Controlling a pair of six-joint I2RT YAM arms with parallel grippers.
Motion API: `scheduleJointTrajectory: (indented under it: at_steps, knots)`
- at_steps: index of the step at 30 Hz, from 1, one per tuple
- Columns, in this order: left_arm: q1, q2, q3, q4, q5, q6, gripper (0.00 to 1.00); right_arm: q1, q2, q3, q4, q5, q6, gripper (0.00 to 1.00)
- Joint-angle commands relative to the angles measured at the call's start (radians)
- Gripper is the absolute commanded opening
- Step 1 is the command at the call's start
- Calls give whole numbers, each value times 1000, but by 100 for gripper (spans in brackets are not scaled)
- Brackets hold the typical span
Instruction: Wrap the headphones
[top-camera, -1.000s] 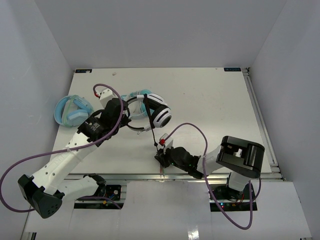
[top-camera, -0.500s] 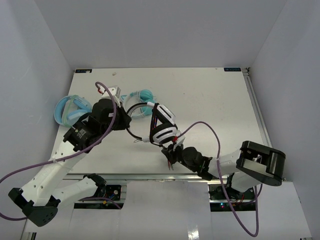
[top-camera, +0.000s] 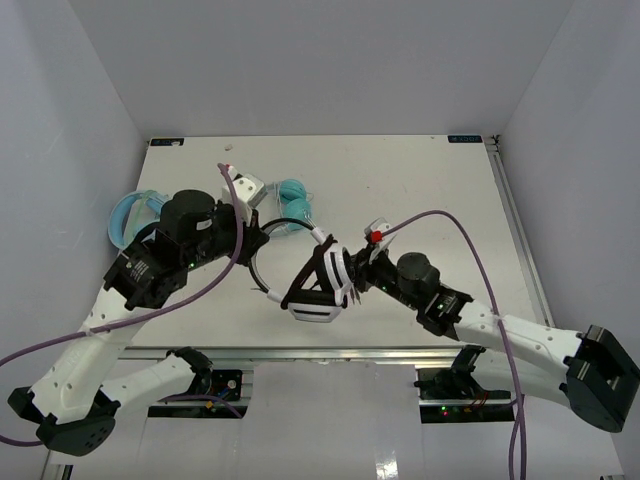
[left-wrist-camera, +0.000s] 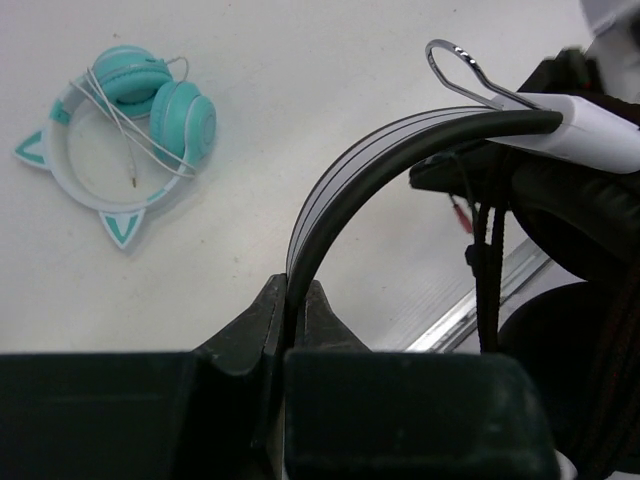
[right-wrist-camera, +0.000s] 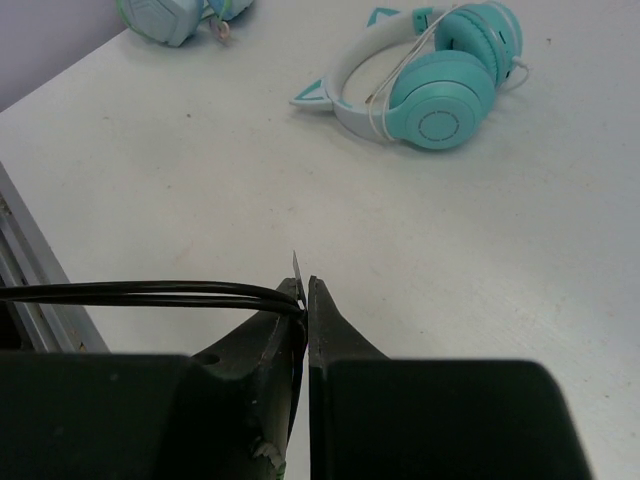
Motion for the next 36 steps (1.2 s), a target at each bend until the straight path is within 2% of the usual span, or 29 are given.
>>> scheduleJointTrajectory:
  at_steps: [1,4,11,18,23,30,32,36]
  knots:
    - [-6,-33,-75,-3,141,265,0,-75,-59,109,-360,2,-80,8]
    - [-6,2,-127,31,35,359,0,-114,-60,195,-456,-72,-105,8]
    - [-9,6,-204,167,-72,548,0,-147,15,401,-647,-227,-142,8]
    - [-20,-27,-391,468,-179,707,0,-181,115,582,-798,-277,-141,8]
    - [-30,28,-422,545,-289,769,0,-197,159,644,-862,-271,-140,8]
    - [-52,122,-469,685,-368,831,0,-203,183,655,-880,-267,-129,8]
    - [-63,134,-502,731,-359,849,0,-215,199,661,-882,-291,-136,8]
    - [-63,144,-531,763,-272,868,0,-235,239,685,-906,-181,-142,8]
